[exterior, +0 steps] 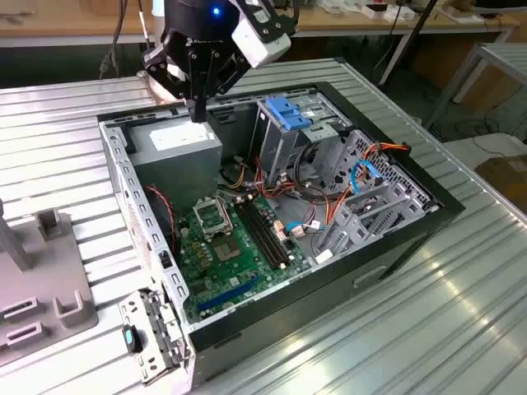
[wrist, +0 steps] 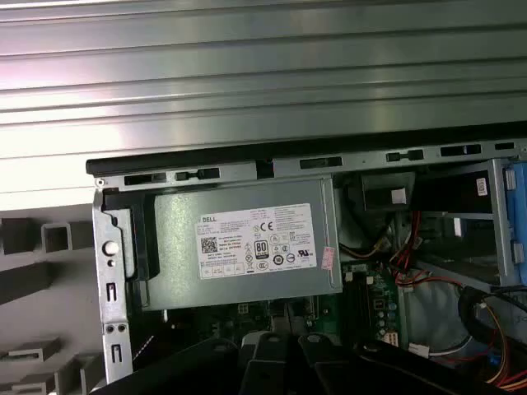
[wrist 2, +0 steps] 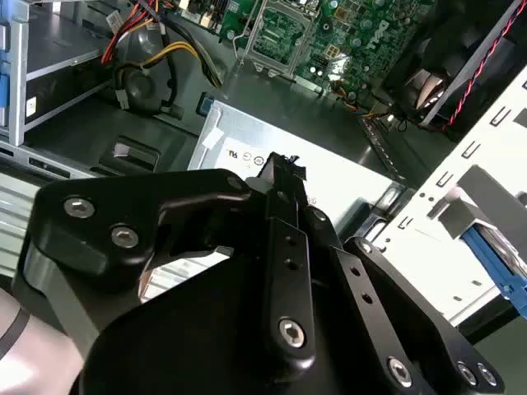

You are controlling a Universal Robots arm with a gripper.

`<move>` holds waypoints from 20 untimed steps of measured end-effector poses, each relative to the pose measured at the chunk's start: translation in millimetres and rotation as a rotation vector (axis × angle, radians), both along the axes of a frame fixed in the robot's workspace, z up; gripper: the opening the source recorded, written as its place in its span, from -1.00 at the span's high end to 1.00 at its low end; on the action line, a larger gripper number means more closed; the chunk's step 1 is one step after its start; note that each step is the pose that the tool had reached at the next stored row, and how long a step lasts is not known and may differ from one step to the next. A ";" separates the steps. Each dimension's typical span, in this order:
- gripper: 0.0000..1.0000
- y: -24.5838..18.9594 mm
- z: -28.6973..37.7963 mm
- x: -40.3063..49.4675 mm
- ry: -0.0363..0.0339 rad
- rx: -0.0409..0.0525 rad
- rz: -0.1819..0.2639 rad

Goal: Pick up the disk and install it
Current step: 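Reach for the disk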

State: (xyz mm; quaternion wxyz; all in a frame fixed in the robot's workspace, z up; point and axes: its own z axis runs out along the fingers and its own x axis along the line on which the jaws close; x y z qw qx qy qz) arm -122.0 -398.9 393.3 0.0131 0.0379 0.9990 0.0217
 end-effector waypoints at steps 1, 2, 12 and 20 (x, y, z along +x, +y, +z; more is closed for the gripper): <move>0.79 0.0 0.0 0.0 0.0000 0.0000 0.000; 0.79 0.0 0.0 0.0 0.0000 0.0000 0.000; 0.79 0.0 0.0 -0.8 0.0000 0.0000 0.000; 0.79 0.0 0.0 -4.9 0.0000 0.0000 0.000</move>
